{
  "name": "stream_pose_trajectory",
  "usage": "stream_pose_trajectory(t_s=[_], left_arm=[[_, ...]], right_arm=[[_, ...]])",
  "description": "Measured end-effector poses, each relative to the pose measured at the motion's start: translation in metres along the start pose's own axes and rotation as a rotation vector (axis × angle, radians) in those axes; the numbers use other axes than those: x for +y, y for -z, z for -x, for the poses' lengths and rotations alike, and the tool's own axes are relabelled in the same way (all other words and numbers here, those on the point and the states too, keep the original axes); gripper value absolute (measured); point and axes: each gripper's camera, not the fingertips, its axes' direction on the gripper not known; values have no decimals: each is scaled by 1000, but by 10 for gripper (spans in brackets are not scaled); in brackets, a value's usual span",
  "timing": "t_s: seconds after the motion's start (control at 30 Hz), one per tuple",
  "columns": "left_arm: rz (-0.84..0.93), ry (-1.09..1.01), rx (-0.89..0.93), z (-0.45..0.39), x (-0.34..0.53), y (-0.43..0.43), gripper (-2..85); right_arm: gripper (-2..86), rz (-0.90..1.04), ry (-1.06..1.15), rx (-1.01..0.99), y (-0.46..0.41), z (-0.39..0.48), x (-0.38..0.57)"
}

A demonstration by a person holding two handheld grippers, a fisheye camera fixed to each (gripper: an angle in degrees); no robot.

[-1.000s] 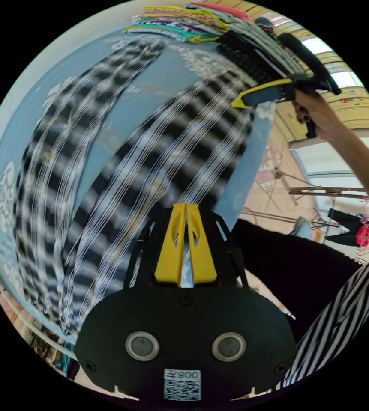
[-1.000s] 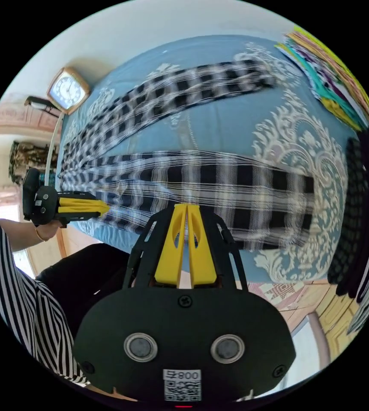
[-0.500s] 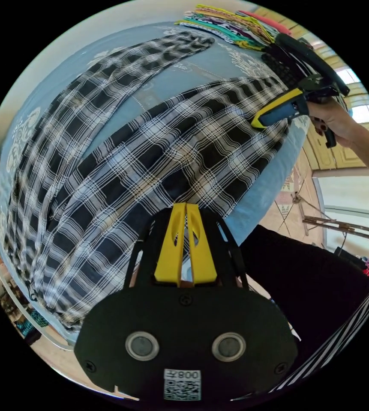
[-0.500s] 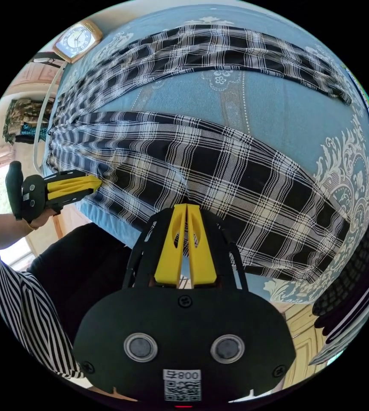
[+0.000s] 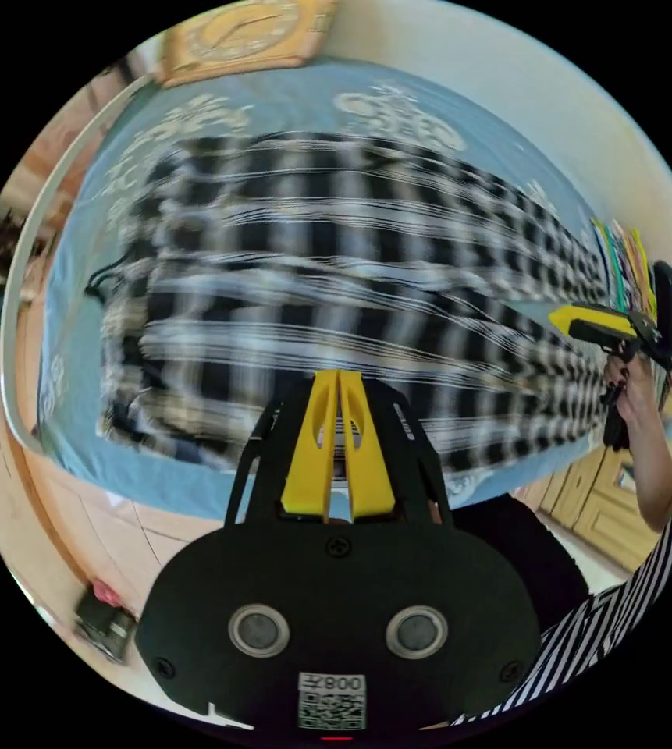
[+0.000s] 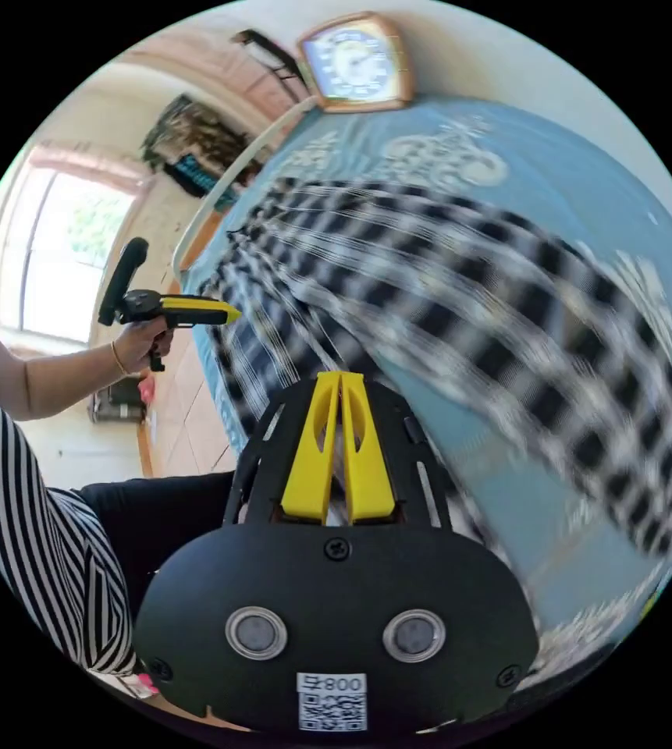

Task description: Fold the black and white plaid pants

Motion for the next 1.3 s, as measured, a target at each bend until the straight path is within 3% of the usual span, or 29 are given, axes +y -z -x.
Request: stream_pose_trajectory(t_s=[0.13,0.2,0.33,0.4,0.57,0.73,0.93,1.0,1.17,1.3], left_arm=[[39,174,-64,66,34,-5,2],[-21,170,-20,78,51,-3,1],[-19,167,-73,89,76,6,1],[-67,165,-34,96,85,15,2],[-243,250,19,137,104,49,6],[-262,444,-7,193,138,50,17],[-311,687,157,247,188,33,60],[-311,700,206,255,191,24,61],[-334,671,189,273,197,26,30],[-409,692,183,287,218,42,22]], right_arm=[[0,77,195,8,-68,19,-62],[-1,193,284,173,-115,20,-81],[5,134,191,125,-118,-17,-95],[15,100,171,13,-113,-30,-102],[60,29,258,-35,-114,-23,-146],[75,16,383,103,-157,-15,-237],[86,113,445,169,-236,-14,-327],[73,206,467,179,-274,-14,-343],[14,230,588,288,-298,-2,-348],[6,92,631,355,-275,10,-365]])
